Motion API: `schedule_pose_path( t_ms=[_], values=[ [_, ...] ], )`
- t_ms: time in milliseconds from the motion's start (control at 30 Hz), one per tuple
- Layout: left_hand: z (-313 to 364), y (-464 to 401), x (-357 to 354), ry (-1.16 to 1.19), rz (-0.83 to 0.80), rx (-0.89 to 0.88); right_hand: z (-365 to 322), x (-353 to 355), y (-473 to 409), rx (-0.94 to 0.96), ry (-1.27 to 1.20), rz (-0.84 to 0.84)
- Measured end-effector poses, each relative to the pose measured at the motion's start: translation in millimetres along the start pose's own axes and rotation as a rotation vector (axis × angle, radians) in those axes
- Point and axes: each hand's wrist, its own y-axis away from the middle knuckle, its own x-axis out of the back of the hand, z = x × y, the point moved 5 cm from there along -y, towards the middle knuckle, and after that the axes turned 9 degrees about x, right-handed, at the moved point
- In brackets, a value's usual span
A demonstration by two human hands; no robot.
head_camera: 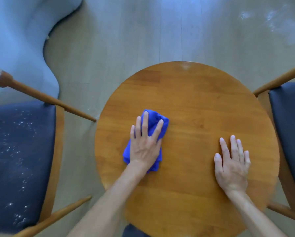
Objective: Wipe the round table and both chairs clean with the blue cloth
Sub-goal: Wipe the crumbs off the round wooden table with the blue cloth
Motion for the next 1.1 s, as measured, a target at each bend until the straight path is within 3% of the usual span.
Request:
schedule_pose_path(
  t_ms=[67, 167, 333, 500, 633, 733, 833, 1000, 1100],
  values=[
    [-72.7, -21.6, 14.9, 0.015, 0.048, 0.147, -4.6, -0.8, -1.9, -0.006, -0.009, 0.000],
    [-137.9, -11.7, 23.4, -0.033, 0.073, 0.226, -11.1, -0.4, -4.0, -0.007, -0.014, 0.002],
    [-103.7, 71.1, 9.4, -0.024, 0.129, 0.373, -15.4, 3.2, -3.1, 0.002, -0.019, 0.002],
    [41.2, 149.9, -19.0, 0.055, 0.062, 0.228, -8.3, 8.8, -6.1, 0.023, -0.120, -0.036],
    [146.1, 163.4, -32.9, 0.099, -0.049, -0.001, 28.3, 24.4, -3.0, 0.116, -0.301, -0.002],
    [150.0, 145.5, -28.9, 0.125, -0.061, -0.139, 49.8, 29.0, 14.5, 0.128, -0.170, 0.017],
    [87.9, 127.6, -16.1, 0.100, -0.063, -0.256, 52.9, 24.7, 25.8, 0.122, -0.078, -0.025],
    [-91.8, 104.0, 20.2, 0.021, 0.097, 0.255, 47.8, 16.8, 24.5, 0.128, -0.020, -0.046],
    [-103.5, 148.2, 12.0, 0.073, 0.126, 0.461, 46.6, 15.7, 25.2, 0.116, 0.004, -0.047]
  ],
)
